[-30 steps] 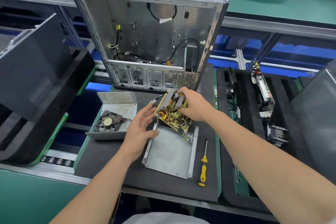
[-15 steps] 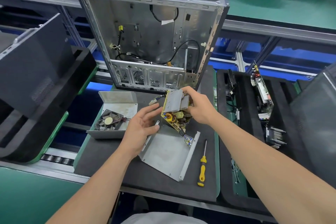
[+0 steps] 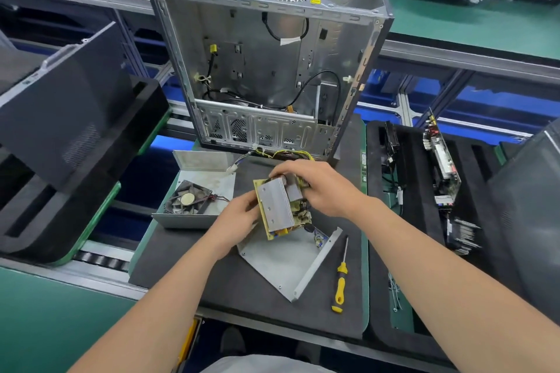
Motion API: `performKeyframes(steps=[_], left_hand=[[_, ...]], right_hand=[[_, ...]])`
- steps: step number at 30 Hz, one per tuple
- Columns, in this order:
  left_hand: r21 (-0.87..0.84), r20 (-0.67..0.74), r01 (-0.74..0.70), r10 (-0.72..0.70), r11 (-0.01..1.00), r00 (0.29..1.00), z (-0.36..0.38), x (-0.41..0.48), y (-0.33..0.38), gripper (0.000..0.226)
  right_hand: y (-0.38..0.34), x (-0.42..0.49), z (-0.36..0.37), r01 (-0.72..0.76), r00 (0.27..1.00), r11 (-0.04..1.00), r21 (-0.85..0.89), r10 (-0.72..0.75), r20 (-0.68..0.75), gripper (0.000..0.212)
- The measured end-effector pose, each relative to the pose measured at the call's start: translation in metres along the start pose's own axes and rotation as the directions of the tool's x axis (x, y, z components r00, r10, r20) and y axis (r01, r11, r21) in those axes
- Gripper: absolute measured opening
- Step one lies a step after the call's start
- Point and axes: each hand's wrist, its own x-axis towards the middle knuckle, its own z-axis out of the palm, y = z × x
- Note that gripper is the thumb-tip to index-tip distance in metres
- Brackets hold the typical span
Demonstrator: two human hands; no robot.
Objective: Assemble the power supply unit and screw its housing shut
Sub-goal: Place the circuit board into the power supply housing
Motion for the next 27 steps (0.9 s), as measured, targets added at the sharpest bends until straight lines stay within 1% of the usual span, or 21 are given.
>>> performKeyframes(steps=[1, 2, 3, 5, 7, 8, 12, 16, 21, 23, 25, 27], left_hand=[[-0.061, 0.041, 0.014, -0.012, 0.998, 0.999, -0.001, -0.003, -0.001, 0.035], [-0.071, 0.068, 0.013, -0.009, 0.997, 0.998, -0.002, -0.006, -0.003, 0.036], [-0.038, 0.077, -0.002, 0.005, 0.999, 0.997, -0.003, -0.008, -0.004, 0.035], [0.104, 0.061, -0.046, 0.04, 0.994, 0.997, -0.002, -0.012, -0.008, 0.029], [0.272, 0.04, -0.063, 0.054, 0.96, 0.998, 0.001, -0.016, -0.01, 0.021], [0.316, 0.03, -0.069, 0.063, 0.946, 0.998, 0.003, -0.018, -0.011, 0.023], [0.306, 0.025, -0.079, 0.075, 0.949, 0.997, 0.003, -0.022, -0.011, 0.033], [0.314, 0.044, -0.046, 0.034, 0.948, 0.998, -0.001, -0.018, -0.015, 0.03], [0.31, 0.057, -0.032, 0.015, 0.95, 0.998, 0.001, -0.018, -0.016, 0.028], [0.292, 0.074, -0.037, 0.016, 0.956, 0.997, 0.002, -0.019, -0.015, 0.025], [0.244, 0.098, -0.06, 0.037, 0.968, 0.994, 0.004, -0.019, -0.012, 0.035], [0.141, 0.128, -0.058, 0.04, 0.988, 0.991, 0.007, -0.019, -0.006, 0.039]], right_hand=[[-0.002, 0.0, -0.001, 0.007, 1.0, 1.0, -0.025, -0.006, 0.024, 0.073], [-0.003, -0.001, -0.001, 0.017, 0.999, 0.999, -0.049, -0.014, 0.052, 0.076], [-0.005, -0.001, -0.001, 0.032, 0.996, 0.997, -0.074, -0.026, 0.082, 0.078], [-0.008, -0.001, 0.0, 0.064, 0.99, 0.991, -0.119, -0.048, 0.13, 0.079], [-0.01, 0.001, -0.001, 0.077, 0.985, 0.985, -0.155, -0.052, 0.163, 0.078], [-0.011, 0.001, -0.001, 0.083, 0.983, 0.982, -0.171, -0.052, 0.178, 0.078], [-0.017, 0.001, -0.002, 0.133, 0.965, 0.968, -0.213, -0.078, 0.249, 0.077], [-0.023, 0.0, -0.002, 0.174, 0.951, 0.949, -0.262, -0.093, 0.294, 0.076], [-0.022, -0.003, 0.0, 0.147, 0.964, 0.952, -0.267, -0.078, 0.254, 0.079], [-0.016, -0.006, 0.002, 0.09, 0.978, 0.963, -0.253, -0.037, 0.207, 0.08], [-0.008, -0.007, 0.0, 0.011, 0.989, 0.974, -0.225, 0.023, 0.149, 0.077], [-0.001, -0.006, -0.005, -0.064, 0.993, 0.976, -0.206, 0.084, 0.088, 0.074]])
